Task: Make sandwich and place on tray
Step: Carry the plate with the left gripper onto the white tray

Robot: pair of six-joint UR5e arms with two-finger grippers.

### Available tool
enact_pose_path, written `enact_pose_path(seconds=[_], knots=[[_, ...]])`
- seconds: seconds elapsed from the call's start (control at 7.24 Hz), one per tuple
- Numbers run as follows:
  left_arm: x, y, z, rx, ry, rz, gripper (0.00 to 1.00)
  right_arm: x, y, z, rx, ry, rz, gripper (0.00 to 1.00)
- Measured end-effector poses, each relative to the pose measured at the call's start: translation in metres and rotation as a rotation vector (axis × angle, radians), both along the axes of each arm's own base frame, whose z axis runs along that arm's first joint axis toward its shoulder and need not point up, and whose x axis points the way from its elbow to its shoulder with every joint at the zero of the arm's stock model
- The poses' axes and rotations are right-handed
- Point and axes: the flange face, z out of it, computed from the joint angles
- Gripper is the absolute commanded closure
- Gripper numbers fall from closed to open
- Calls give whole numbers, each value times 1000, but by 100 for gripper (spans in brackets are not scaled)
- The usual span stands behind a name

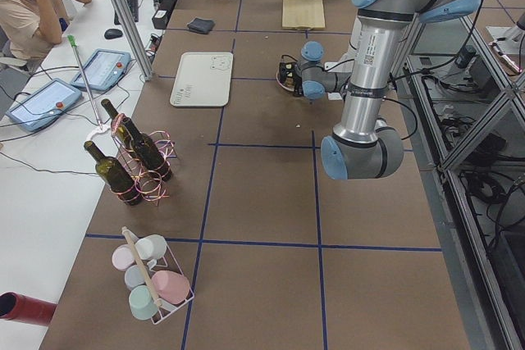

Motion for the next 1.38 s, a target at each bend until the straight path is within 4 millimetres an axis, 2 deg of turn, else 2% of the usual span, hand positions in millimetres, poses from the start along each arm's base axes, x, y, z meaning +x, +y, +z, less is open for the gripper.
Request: enact_pose_path(seconds=[0.41,0.55,0.69,0.97,1.11,1.38], knots=[[-9,-2,-13,12,25,1,100,0,0,3,-6,1,0,0],[-19,-15,-22,16,44,-19,100,0,-1,4,-6,2,0,0],[-33,-40,-30,13,60,-44,100,0,-2,4,-6,2,0,0],[-58,-114,-52,8,86,-92,100,0,-3,4,-4,2,0,0],[-63,-163,-62,37,76,-128,100,0,-4,4,-4,2,0,0],[-64,-275,-77,86,16,-165,100,0,-6,2,2,2,0,0]])
